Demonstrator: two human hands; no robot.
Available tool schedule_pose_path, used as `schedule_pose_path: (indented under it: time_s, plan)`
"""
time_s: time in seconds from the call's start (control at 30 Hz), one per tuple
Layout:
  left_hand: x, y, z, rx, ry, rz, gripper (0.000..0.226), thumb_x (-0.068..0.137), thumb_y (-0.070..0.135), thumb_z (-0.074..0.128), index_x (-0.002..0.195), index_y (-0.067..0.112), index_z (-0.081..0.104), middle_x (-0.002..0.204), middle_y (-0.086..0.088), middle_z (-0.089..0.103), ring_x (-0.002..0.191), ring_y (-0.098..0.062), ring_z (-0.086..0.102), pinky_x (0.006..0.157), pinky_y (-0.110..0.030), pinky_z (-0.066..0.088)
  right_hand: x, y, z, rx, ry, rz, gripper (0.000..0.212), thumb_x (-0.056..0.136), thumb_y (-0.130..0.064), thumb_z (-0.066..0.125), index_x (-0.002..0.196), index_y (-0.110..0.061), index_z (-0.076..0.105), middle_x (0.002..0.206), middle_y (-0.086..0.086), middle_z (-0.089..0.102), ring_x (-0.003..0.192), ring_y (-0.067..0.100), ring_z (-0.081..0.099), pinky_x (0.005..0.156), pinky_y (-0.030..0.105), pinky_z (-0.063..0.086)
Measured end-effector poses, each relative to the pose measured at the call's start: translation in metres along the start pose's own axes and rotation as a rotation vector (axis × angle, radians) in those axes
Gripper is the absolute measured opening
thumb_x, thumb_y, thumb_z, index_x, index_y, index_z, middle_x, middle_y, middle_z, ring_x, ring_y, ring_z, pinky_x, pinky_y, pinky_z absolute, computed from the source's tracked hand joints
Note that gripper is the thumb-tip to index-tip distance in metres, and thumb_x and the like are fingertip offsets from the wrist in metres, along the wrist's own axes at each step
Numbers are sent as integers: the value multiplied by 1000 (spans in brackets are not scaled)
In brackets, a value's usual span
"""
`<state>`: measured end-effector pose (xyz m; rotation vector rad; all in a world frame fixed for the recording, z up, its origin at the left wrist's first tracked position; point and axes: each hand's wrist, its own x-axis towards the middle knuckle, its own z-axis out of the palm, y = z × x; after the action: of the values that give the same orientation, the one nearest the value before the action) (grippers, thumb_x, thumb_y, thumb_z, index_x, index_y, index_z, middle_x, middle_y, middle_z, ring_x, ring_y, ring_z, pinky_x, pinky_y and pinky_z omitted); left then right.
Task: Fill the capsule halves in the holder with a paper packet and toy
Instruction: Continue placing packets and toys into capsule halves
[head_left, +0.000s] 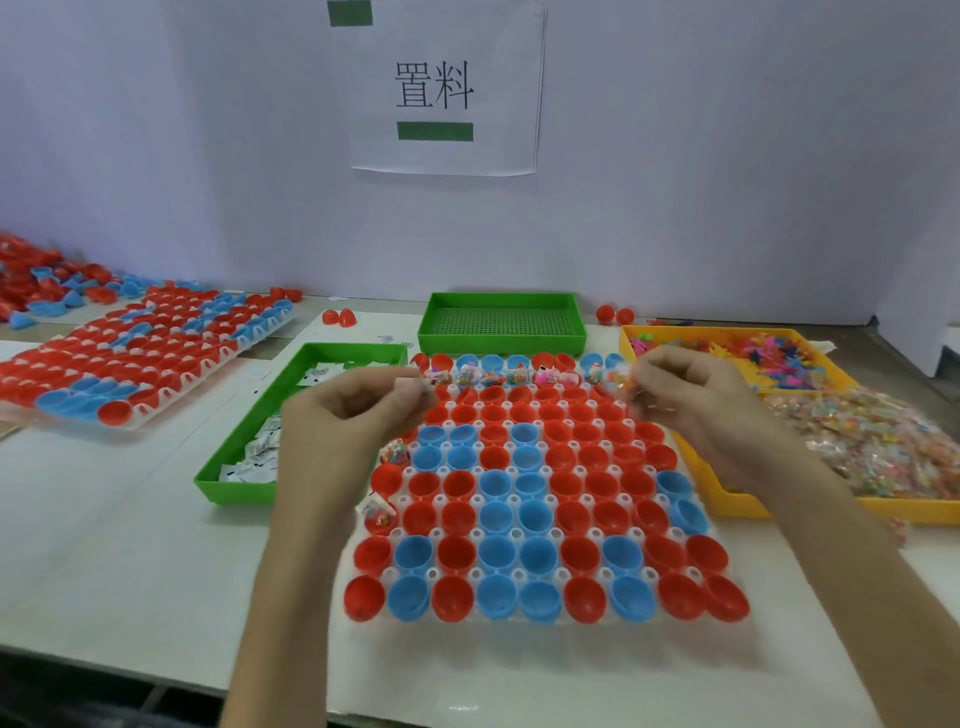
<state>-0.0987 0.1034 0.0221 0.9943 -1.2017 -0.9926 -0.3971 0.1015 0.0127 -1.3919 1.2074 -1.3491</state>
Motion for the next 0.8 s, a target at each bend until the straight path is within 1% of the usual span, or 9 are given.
schedule_pose_path:
  time_s: [0.07,0.13,0.27,0.4,0.53,0.63,0.7,0.73,0.8]
  plan:
    - [-20,0,16,-137,-28,-36,14,76,19,77,89,15,81,86,-11,78,83,-23,76,71,-23,59,-7,-5,18,98,-135,-32,11,81,-27,69,78,-18,74,75,3,71,69,14,66,67,22,57]
    - [-33,-4,35,-175,-17,-55,10,79,16,77,87,15,81,82,-11,78,77,-23,76,65,-22,58,-13,-7,34,157,-234,-71,9,78,-30,74,73,-22,75,69,3,68,64,14,64,64,23,55]
    - [-48,-13,60,-62,-33,-39,17,88,8,73,84,22,81,76,-4,78,72,-18,76,61,-21,58,-18,-1,53,6,-307,-170,8,80,-25,77,74,-22,73,66,4,70,59,15,66,62,21,53]
    - [-54,-15,58,-21,-105,-48,18,94,16,66,89,27,80,81,1,78,79,-15,76,66,-20,58,-18,0,60,-53,-248,-220,11,78,-21,76,74,-14,69,64,0,70,58,8,65,61,16,51]
    - [-55,-13,55,25,-171,-32,18,94,16,64,93,26,79,81,5,78,80,-10,76,67,-17,57,-18,0,63,-112,-248,-191,17,80,-14,75,78,0,67,64,-3,66,61,6,61,61,18,51]
    - [-57,-10,56,50,-195,9,16,86,10,74,93,23,80,80,5,78,79,-10,75,70,-17,57,-22,-3,61,-115,-248,-187,19,80,-20,72,77,-2,66,64,0,66,60,7,61,60,19,50]
    - [-57,-9,55,19,-166,27,19,83,6,77,90,24,81,80,4,78,78,-12,76,70,-17,56,-20,-7,56,-125,-236,-180,23,88,-27,65,79,-6,67,69,5,69,61,14,63,62,23,53]
    - [-56,-9,54,-3,-143,31,20,82,6,77,87,25,82,80,3,78,77,-13,76,69,-17,56,-15,-8,50,-138,-185,-167,26,93,-29,60,80,-7,68,72,6,70,62,17,65,63,23,54]
    - [-54,-6,51,-30,-114,49,21,83,10,76,87,30,81,78,3,78,75,-13,76,67,-17,56,4,-6,32,-251,45,-131,26,99,-26,58,82,-12,72,75,2,73,66,18,68,64,22,55]
